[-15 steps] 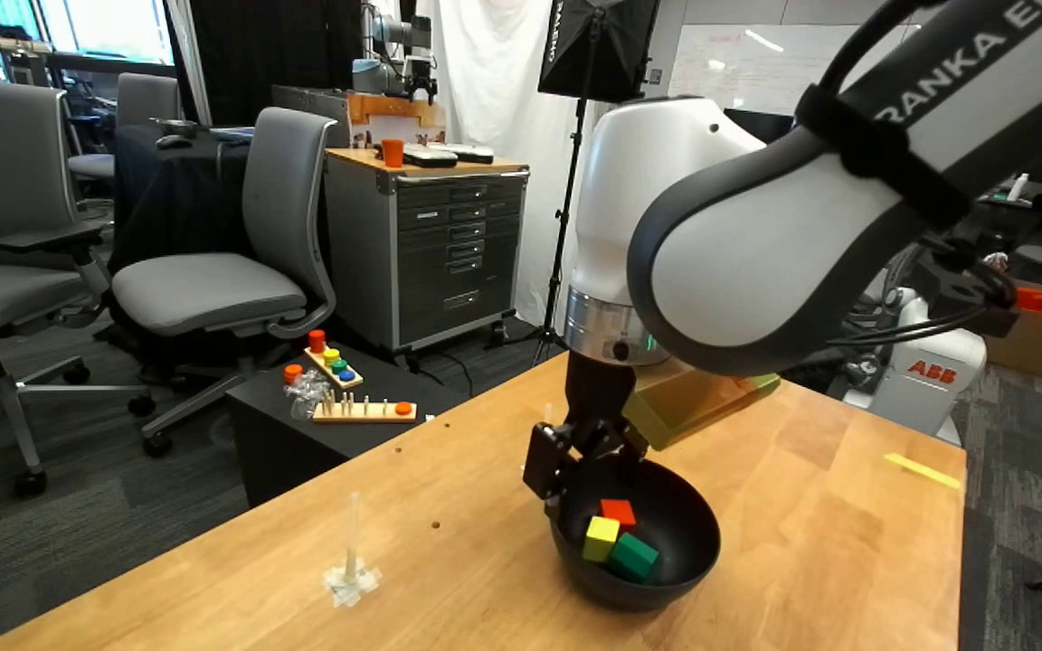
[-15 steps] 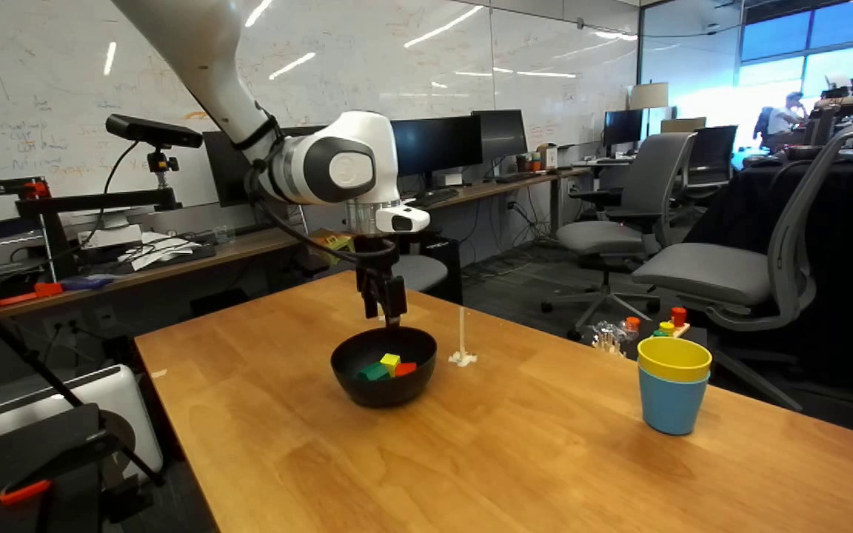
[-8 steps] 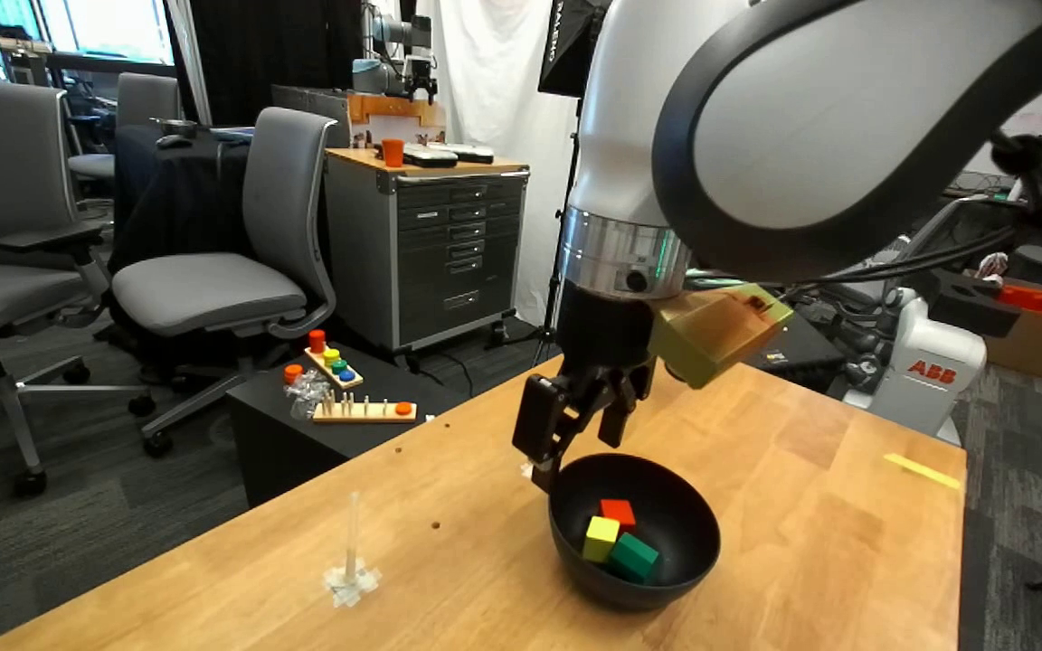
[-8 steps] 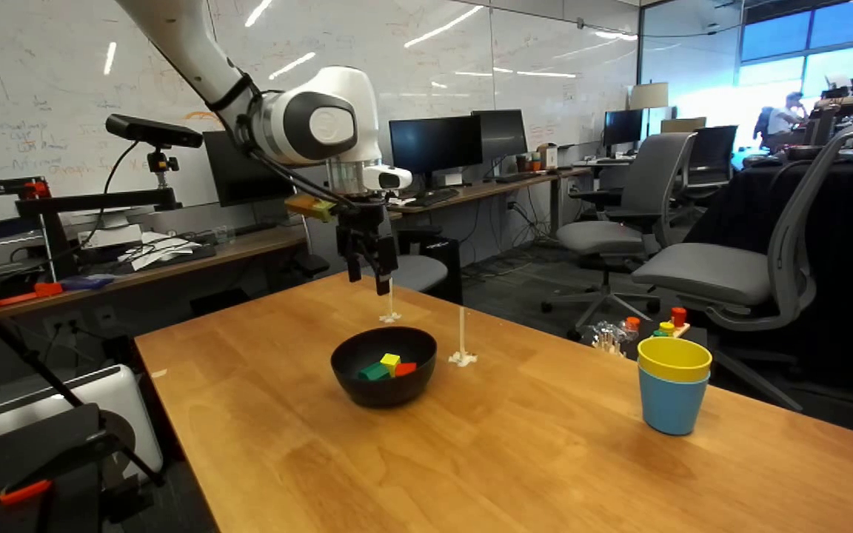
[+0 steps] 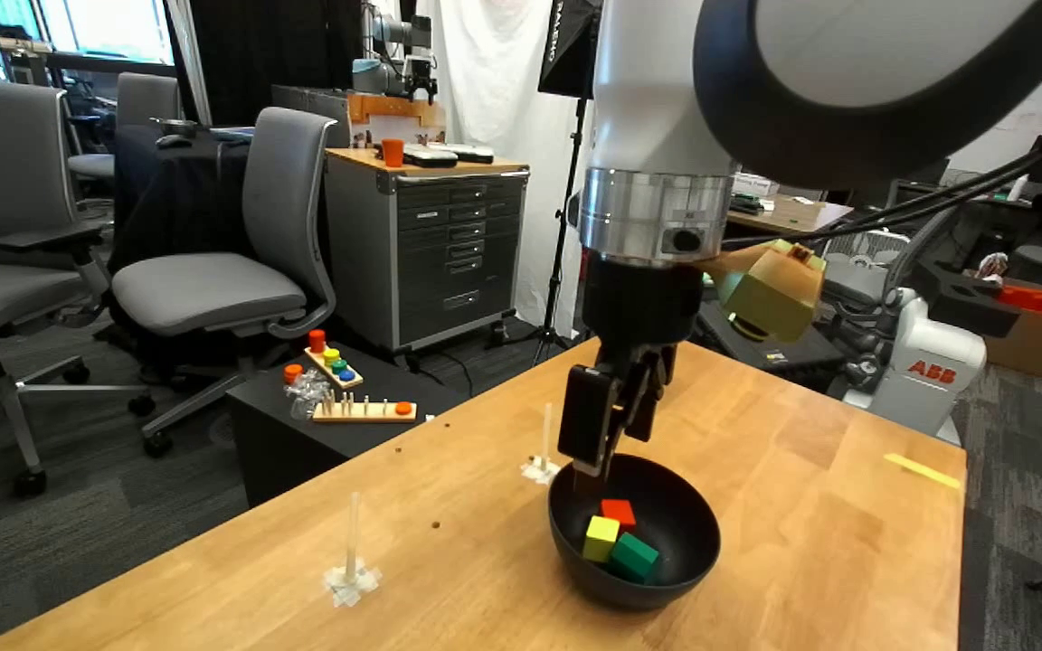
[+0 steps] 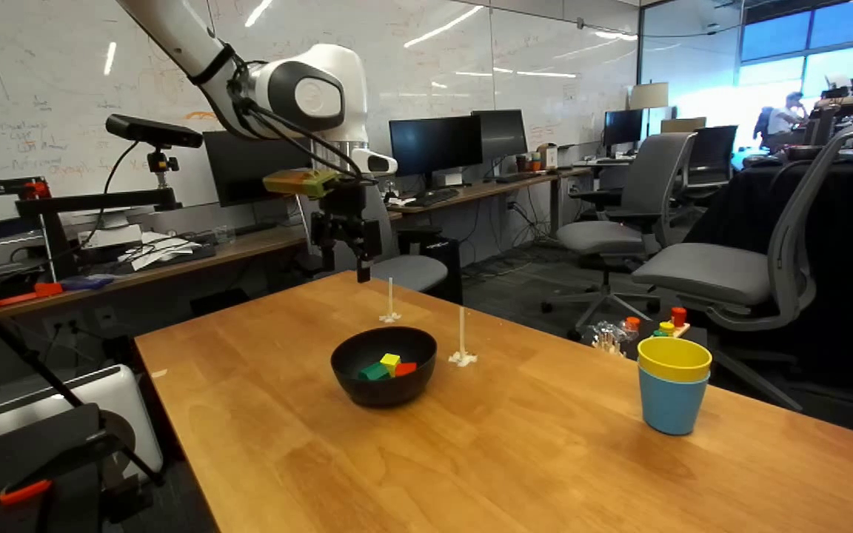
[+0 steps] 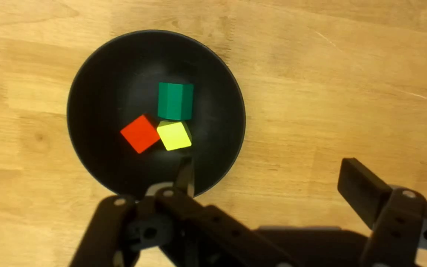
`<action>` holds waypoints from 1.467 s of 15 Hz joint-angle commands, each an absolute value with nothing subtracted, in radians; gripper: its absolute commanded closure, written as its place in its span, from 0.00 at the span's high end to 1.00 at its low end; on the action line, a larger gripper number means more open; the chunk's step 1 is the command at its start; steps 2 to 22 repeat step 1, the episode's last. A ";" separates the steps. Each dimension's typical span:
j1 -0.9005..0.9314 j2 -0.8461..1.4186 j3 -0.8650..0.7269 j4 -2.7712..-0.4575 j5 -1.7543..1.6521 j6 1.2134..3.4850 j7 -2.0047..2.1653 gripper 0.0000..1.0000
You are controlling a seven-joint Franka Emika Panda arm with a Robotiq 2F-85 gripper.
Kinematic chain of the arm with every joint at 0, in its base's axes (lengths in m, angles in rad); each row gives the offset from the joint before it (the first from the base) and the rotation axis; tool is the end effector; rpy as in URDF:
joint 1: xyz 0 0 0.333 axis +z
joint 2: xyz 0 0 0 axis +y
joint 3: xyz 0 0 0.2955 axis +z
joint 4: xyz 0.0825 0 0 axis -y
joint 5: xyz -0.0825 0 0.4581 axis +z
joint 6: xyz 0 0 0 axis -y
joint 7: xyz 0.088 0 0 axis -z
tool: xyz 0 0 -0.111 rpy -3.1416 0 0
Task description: Put the blocks into the bowl
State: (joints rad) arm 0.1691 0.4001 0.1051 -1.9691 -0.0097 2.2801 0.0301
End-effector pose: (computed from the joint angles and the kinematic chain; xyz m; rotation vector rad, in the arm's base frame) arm 0.6236 0.1759 0.1855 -3.0946 -0.3799 0.1420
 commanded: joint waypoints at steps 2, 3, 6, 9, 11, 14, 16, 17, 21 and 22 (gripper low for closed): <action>0.165 0.401 0.110 -1.968 -0.012 2.277 0.030 1.00; 0.165 0.401 0.110 -1.968 -0.012 2.277 0.030 1.00; 0.165 0.401 0.110 -1.968 -0.012 2.277 0.030 1.00; 0.165 0.401 0.110 -1.968 -0.012 2.277 0.030 1.00; 0.165 0.401 0.110 -1.968 -0.012 2.277 0.030 1.00; 0.165 0.401 0.110 -1.968 -0.012 2.277 0.030 1.00; 0.165 0.401 0.110 -1.968 -0.012 2.277 0.030 1.00; 0.165 0.401 0.110 -1.968 -0.012 2.277 0.030 1.00; 0.165 0.401 0.110 -1.968 -0.012 2.277 0.030 1.00; 0.165 0.401 0.110 -1.968 -0.012 2.277 0.030 1.00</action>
